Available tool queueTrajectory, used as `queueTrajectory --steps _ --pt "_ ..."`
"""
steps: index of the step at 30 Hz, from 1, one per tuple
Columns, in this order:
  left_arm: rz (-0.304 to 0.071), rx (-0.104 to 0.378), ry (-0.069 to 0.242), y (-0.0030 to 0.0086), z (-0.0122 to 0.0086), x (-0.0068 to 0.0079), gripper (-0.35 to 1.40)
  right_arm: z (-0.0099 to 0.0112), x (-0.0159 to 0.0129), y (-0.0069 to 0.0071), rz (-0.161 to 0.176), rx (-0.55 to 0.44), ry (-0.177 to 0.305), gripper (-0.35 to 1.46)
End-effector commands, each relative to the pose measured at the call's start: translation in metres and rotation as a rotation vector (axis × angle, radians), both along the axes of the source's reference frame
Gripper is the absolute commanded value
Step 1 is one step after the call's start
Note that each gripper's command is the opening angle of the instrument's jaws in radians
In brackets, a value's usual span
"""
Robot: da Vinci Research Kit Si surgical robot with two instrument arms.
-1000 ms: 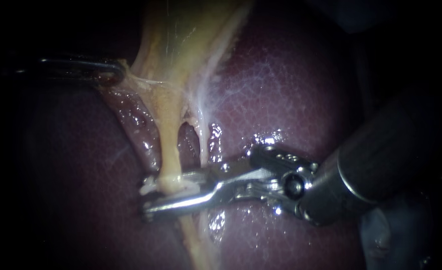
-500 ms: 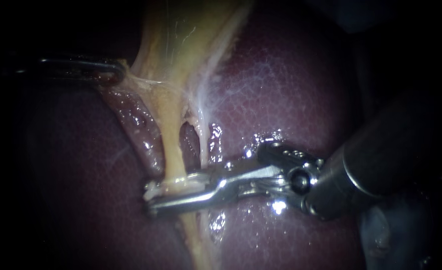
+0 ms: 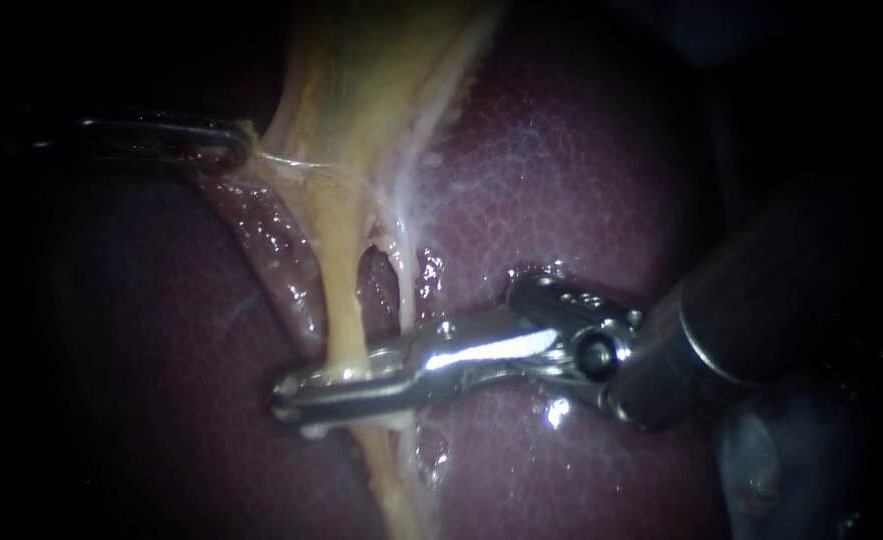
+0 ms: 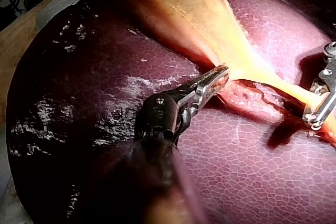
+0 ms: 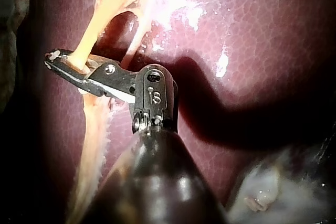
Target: Clipping second clip left tube
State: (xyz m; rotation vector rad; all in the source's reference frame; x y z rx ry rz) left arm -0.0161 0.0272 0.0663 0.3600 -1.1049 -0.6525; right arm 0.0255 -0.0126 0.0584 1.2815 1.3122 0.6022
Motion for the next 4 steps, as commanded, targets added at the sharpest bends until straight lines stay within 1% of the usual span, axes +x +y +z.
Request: queueTrajectory --steps 1,4 --pt "0.0 0.0 0.0 0.0 0.0 0.0 -0.35 0.0001 -0.0001 0.0001 0.001 -0.001 0.0 -0.35" --pt "0.0 0.0 0.0 0.0 0.0 0.0 -0.35 0.0002 -0.0001 0.0002 0.001 -0.001 -0.001 -0.35"
